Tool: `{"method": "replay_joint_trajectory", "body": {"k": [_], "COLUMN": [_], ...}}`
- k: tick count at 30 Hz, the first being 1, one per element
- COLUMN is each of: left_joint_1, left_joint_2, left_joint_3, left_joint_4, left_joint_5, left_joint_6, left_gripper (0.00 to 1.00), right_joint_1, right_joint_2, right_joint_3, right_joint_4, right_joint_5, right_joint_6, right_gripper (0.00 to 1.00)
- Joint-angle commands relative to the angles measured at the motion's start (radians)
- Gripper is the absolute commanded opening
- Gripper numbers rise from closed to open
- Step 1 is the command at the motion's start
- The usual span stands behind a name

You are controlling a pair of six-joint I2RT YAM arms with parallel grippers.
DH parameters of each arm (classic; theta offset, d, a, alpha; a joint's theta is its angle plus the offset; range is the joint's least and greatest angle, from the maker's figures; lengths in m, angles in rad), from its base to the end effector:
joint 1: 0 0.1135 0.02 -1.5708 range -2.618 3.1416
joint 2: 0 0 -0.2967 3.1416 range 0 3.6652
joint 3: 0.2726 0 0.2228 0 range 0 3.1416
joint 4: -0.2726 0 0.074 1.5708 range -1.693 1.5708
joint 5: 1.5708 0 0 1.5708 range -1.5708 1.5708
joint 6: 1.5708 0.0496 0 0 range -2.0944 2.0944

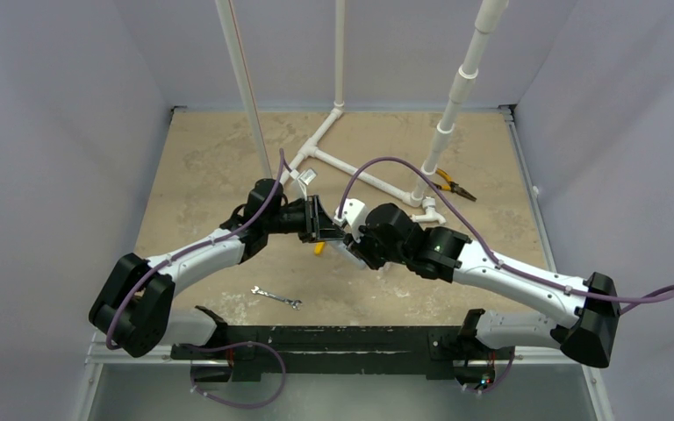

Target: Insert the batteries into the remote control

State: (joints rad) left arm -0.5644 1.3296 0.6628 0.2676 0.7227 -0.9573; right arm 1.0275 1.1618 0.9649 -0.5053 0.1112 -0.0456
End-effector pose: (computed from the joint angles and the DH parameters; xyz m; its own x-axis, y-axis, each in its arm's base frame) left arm 0.1998 -0.1654 0.2728 -0.9381 -0.1319 -0.3203 0.2589 0.3472 -0.9014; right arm 0.1176 0.1840 0.3229 -0.2968 -0.5790 -0.7594 -0.8213 0.5605 -0.1064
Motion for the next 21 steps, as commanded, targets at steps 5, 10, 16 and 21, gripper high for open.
{"method": "replay_joint_trajectory", "body": {"k": [5,10,16,21], "left_joint_1": [-0.004,0.003,0.011,0.012], "left_joint_2": [-0.007,-0.021,-0.022,-0.015], "left_joint_3": [0.056,0.055,0.048,0.051], "left_joint_4": [-0.106,-0.215,-0.205,-0.2], "left_joint_5": [-0.09,-0.181,-0.176,-0.163], "left_joint_6": [0.054,0.071,0.062,0.062], "left_gripper": [0.0,0.0,0.0,0.0], "right_joint_1": [-0.02,-0.213,-0.325,-0.354], "right_joint_2": [-0.018,-0.053,-0.067,-0.037], "right_joint_3": [-0.013,-0.047,-0.127,-0.213], "right_joint_4": [0.038,0.015,-0.067,-0.063], "right_joint_5": [0.121,0.203,0.269,0.247], "right_joint_6": [0.052,0.254,0.478,0.61], "right_gripper": [0.24,0.27,0.34,0.44]}}
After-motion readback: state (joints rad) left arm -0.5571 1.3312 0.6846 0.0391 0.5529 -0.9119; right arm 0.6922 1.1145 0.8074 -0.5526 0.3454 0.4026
